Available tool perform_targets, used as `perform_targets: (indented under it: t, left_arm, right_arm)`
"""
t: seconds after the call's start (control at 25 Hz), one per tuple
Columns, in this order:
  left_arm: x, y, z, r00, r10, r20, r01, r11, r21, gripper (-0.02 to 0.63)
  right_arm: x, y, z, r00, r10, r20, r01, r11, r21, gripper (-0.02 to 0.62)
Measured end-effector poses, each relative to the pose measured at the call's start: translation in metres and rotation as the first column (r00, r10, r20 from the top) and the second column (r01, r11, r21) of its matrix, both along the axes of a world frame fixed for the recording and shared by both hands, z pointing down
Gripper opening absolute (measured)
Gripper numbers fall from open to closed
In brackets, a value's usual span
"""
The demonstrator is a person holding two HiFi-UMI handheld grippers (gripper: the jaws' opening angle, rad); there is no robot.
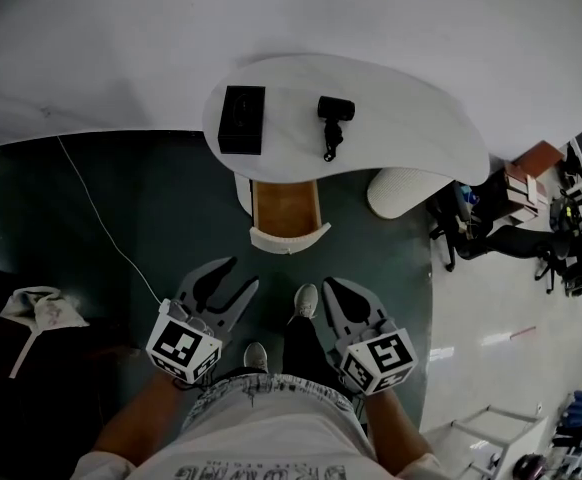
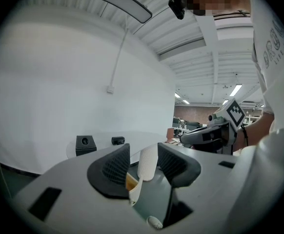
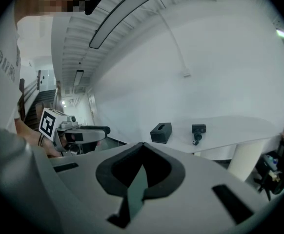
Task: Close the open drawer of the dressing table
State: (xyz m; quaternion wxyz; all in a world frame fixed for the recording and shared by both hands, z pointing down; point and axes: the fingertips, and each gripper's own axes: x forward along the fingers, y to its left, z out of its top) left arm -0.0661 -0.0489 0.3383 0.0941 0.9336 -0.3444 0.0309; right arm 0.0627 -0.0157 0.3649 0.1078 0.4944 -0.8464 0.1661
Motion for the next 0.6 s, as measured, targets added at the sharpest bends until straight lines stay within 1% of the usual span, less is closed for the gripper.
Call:
perform_targets:
  t: [0.16,0.28,0.4,0.6]
  left_arm:
    - [0.017,-0.029,0.002,0.999,-0.029,0.014,0.029,1.000,-0.006,0.198]
    - [0.032,-0.053,0.004,0.998,-0.060,0.024,0.060,0.998,-0.014,0.198]
    - [0.054,-0.078,0.007,0.996,-0.078,0.031,0.079,0.997,-0.016,0.198]
    - [0.083,-0.121,0.010,0.990,-0.130,0.054,0.132,0.991,-0.028,0.198]
  right_arm:
    - [0.019,-0.033,0.005,1.000,-0.026,0.010,0.026,1.000,-0.004,0.009]
    - [0.033,-0.059,0.008,0.998,-0.064,0.014,0.064,0.998,-0.009,0.009]
    - [0.053,-0.088,0.012,0.995,-0.096,0.023,0.097,0.995,-0.017,0.009]
    - [0.087,-0.136,0.022,0.989,-0.143,0.044,0.145,0.989,-0.041,0.009]
